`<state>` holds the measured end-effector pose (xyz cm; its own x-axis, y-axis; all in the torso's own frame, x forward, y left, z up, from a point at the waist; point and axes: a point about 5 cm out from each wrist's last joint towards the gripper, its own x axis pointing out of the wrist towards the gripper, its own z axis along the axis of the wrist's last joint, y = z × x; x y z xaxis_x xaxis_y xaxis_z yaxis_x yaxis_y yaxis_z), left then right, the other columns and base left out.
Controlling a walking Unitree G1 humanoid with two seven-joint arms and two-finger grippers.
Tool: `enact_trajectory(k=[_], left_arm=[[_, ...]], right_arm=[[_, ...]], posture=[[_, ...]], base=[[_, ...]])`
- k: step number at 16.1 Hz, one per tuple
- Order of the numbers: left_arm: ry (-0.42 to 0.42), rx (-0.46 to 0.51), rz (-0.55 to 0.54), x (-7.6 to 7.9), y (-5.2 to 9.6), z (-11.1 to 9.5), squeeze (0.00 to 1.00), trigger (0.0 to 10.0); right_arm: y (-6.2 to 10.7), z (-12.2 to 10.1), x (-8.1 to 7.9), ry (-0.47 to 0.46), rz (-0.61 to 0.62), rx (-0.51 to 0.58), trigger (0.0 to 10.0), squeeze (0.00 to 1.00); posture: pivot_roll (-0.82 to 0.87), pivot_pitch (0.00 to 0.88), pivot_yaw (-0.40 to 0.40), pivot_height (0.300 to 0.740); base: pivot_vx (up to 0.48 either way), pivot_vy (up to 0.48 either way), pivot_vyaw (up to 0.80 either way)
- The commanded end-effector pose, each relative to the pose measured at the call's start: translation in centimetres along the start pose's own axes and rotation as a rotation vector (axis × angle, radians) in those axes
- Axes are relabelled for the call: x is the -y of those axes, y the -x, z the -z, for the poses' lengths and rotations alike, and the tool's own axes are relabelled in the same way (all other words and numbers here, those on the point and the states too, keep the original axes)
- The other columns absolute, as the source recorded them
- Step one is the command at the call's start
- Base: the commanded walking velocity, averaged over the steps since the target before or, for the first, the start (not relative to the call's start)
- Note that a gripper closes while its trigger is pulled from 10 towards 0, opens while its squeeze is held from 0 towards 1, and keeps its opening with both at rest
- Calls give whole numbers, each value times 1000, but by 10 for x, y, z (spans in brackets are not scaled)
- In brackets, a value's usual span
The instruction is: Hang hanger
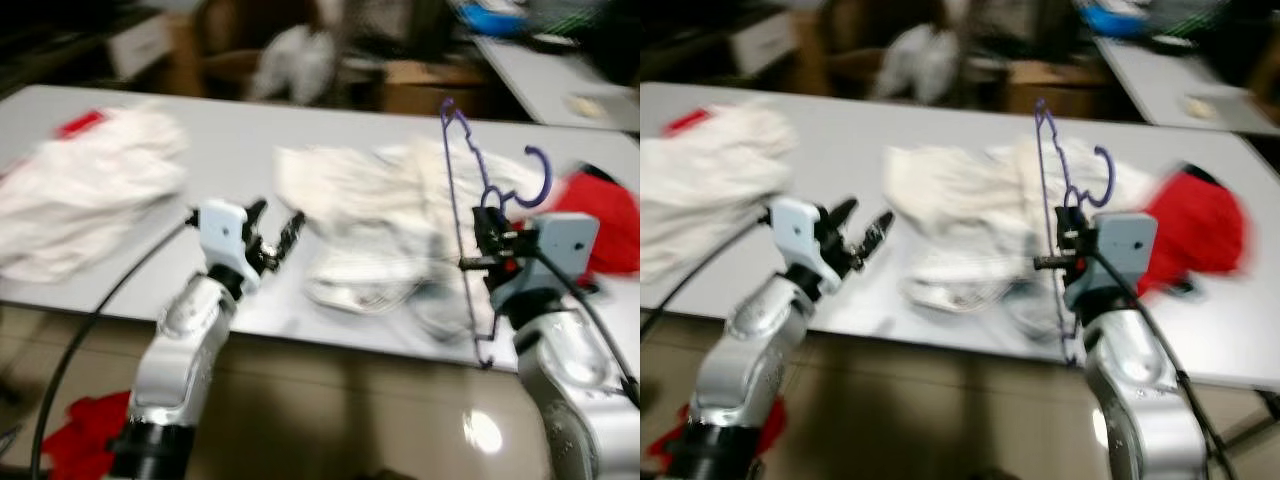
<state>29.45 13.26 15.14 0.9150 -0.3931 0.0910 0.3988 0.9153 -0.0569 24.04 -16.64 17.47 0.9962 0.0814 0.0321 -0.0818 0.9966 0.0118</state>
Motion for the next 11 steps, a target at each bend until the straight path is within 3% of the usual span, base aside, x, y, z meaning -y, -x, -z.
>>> enact_trajectory(k=[1, 4, 8, 10, 11], left_arm=[[32, -12, -6, -1, -2, 1, 47, 10000], [4, -42, -13, -1, -2, 5, 43, 10000], [-12, -50, -48, -10, 3, 4, 24, 10000], [-19, -54, -47, -12, 3, 5, 16, 10000], [-36, -55, -45, -10, 0, 6, 27, 10000]], right_arm=[[1, 3, 7, 35, 35, -32, 10000, 0], [3, 16, 16, 51, 59, -103, 10000, 0], [-3, 23, 10, 35, 29, -119, 10000, 0], [0, 25, 7, 21, 30, -123, 10000, 0], [3, 27, 9, 24, 43, -128, 10000, 0]], posture=[[-183, 0, 21, 740], [-164, 0, 7, 740], [-135, 0, -7, 740], [-135, 0, -7, 740], [-151, 0, 13, 740]], base=[[0, 375, 0], [0, 480, 0], [0, 480, -800], [0, 480, 0], [0, 0, 0]])
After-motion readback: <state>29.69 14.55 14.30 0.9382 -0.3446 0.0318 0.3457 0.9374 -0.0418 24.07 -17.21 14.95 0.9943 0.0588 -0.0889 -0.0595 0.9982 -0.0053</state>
